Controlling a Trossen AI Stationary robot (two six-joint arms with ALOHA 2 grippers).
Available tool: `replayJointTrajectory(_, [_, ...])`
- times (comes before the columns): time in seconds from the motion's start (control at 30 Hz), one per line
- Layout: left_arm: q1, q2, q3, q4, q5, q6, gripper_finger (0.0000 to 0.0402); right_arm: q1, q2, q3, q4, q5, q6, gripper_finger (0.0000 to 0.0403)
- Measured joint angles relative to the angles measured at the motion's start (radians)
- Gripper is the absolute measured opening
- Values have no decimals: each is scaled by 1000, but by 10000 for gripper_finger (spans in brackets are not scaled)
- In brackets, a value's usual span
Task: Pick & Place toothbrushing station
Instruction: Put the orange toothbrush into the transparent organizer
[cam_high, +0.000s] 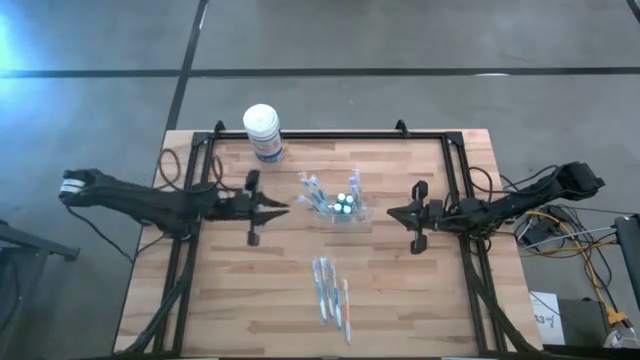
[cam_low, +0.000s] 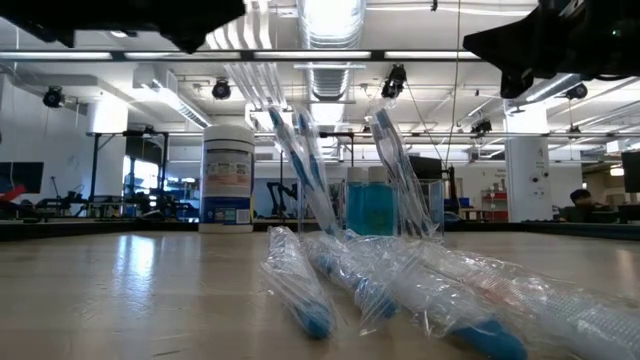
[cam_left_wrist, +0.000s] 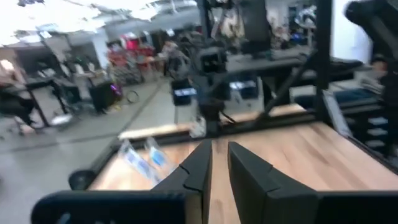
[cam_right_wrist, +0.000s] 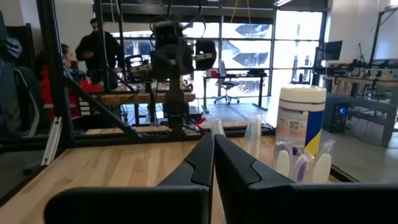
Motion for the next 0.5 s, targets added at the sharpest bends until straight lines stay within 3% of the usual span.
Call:
replayJointTrajectory(0.1, [-44, -134, 0, -211, -56, -42, 49, 0, 0, 0, -14, 0, 13, 8])
replayJointTrajectory(0.27, [-110, -336, -16, -513, -260, -124, 24, 0, 0, 0, -18, 0, 27, 8])
replayJointTrajectory(0.5, [-104, -572, -169, -447, -236, -155, 6, 0, 0, 0, -19, 0, 43, 8])
